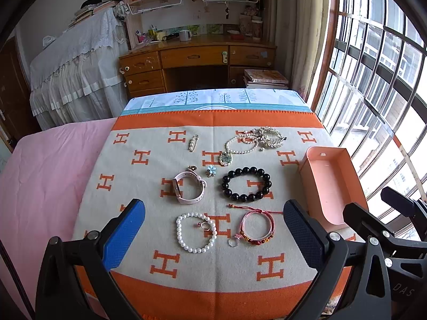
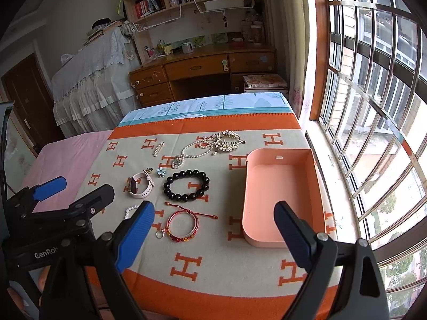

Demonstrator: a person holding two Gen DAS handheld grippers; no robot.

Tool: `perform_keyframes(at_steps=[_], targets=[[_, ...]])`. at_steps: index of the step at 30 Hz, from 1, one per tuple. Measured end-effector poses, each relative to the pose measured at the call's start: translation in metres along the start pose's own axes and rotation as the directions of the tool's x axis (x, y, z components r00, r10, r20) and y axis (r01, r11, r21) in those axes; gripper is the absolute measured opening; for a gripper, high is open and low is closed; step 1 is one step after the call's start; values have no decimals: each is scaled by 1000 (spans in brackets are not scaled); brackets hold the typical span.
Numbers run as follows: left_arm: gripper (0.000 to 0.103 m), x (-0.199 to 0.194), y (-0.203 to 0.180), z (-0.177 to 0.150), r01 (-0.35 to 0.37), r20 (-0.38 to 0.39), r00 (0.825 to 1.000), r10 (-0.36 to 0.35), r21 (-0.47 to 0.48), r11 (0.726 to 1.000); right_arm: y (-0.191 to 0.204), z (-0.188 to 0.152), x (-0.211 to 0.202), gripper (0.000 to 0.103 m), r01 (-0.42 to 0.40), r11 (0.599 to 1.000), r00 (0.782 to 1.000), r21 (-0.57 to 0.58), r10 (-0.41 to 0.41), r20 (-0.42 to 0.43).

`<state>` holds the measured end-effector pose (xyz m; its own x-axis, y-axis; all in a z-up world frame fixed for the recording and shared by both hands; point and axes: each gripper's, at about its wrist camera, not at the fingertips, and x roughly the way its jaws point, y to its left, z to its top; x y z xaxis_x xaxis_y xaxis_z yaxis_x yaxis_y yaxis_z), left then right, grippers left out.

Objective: Organize jewelry

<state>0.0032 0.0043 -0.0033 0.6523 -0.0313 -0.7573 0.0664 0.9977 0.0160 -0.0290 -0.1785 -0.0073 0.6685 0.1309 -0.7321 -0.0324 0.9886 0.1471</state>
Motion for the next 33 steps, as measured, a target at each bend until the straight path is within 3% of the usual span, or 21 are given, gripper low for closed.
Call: perform_keyframes(at_steps=[33], targets=[[102, 0, 8, -9, -9, -28, 1000, 9, 1, 1000, 6, -12, 11, 92, -16, 1000, 1000, 9, 16, -27]])
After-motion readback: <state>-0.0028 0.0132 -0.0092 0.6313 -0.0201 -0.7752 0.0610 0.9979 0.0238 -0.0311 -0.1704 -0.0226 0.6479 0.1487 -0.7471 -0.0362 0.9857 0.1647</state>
